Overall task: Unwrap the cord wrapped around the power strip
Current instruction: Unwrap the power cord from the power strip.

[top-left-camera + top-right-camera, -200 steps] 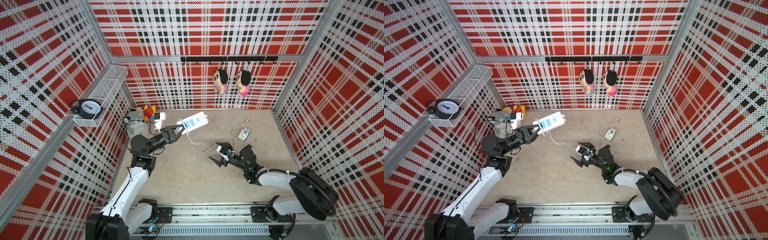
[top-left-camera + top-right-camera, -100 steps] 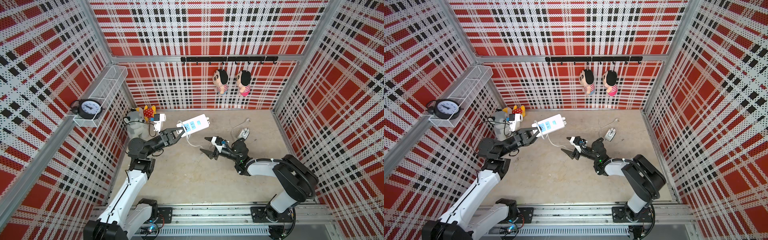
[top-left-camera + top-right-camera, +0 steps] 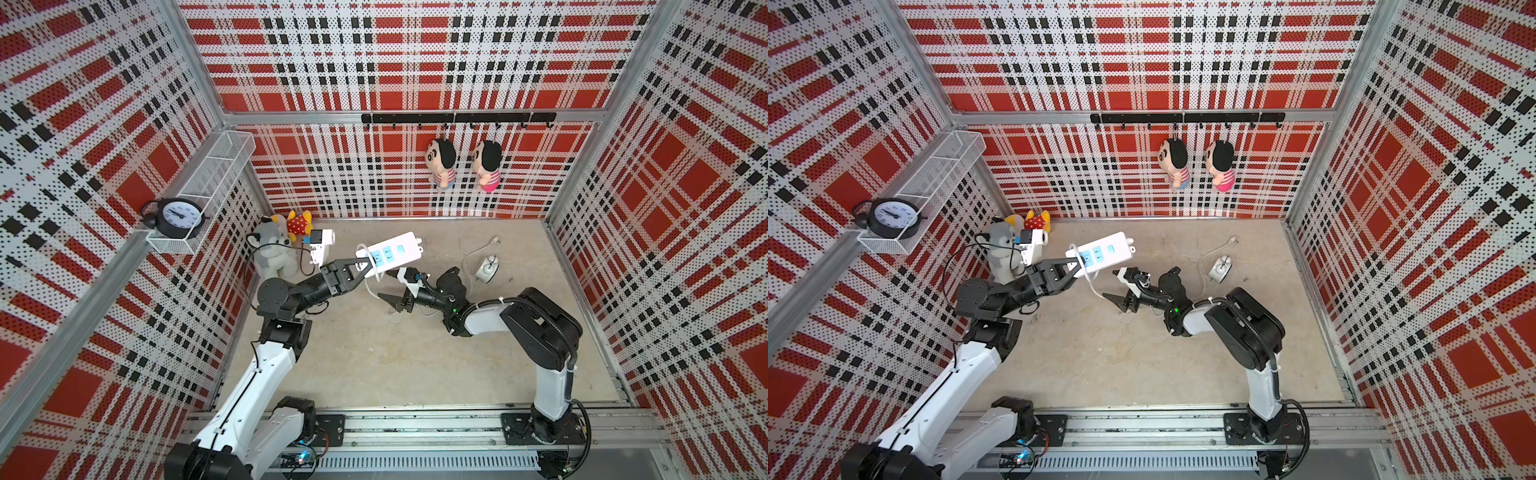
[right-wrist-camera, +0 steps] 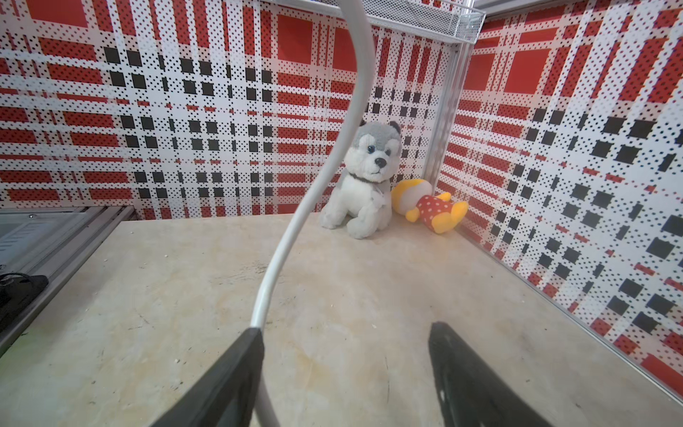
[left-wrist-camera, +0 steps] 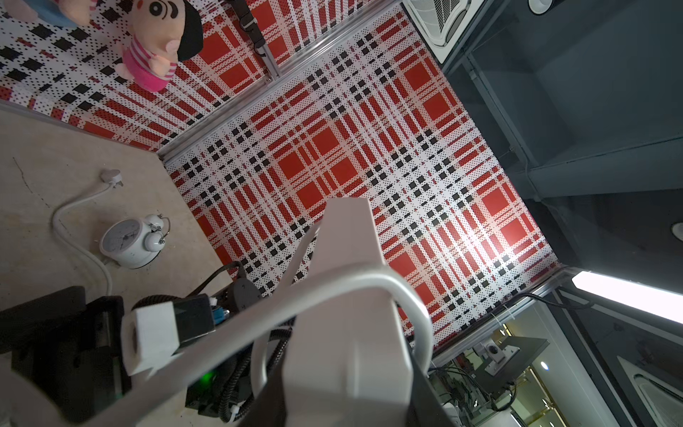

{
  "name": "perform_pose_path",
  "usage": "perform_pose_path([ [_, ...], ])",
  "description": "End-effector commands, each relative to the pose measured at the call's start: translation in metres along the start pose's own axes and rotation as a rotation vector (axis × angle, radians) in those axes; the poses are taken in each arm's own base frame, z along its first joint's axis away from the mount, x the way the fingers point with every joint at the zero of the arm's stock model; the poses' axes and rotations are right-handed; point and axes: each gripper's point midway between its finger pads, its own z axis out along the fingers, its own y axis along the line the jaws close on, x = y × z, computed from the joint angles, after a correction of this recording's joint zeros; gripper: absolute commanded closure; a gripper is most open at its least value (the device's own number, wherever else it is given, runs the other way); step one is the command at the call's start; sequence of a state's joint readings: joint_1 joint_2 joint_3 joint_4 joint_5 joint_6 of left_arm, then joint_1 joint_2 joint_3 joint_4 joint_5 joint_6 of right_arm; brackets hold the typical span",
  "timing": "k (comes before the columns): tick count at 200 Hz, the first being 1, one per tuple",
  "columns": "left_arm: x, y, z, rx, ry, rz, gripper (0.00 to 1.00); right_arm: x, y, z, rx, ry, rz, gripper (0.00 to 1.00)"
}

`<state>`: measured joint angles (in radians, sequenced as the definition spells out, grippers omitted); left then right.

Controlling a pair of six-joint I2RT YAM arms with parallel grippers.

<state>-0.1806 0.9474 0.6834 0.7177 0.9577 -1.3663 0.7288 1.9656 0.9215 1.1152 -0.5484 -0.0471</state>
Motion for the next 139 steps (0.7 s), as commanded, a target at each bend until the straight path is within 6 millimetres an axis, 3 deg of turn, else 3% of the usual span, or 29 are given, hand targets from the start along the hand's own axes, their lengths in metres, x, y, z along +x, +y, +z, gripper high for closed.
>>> perform_pose_path([
  [1,0.0,-0.022,0.002,0.052,0.0,0.055,1.0,0.003,0.01,0.01,-0.053,-0.008,-0.002,0.26],
  [22,-0.001,-0.028,0.004,0.065,0.008,0.068,1.0,0.005,0.016,0.012,-0.084,-0.014,0.016,0.25],
  [37,0.0,-0.028,0.006,0.067,0.012,0.068,1.0,-0.007,0.015,0.005,-0.066,-0.063,0.04,0.23],
  [79,0.007,-0.019,0.01,0.064,0.031,0.042,1.0,-0.061,0.006,-0.056,0.041,-0.306,0.074,0.21],
  [83,0.017,-0.02,0.015,0.078,0.06,0.027,1.0,-0.062,0.005,-0.059,0.049,-0.305,0.076,0.21],
  [113,0.032,-0.013,0.021,0.08,0.091,-0.007,1.0,-0.063,0.01,-0.073,0.073,-0.26,0.046,0.21],
  [139,0.037,-0.01,0.028,0.084,0.1,-0.013,1.0,-0.073,0.022,-0.069,0.026,-0.27,0.044,0.21],
])
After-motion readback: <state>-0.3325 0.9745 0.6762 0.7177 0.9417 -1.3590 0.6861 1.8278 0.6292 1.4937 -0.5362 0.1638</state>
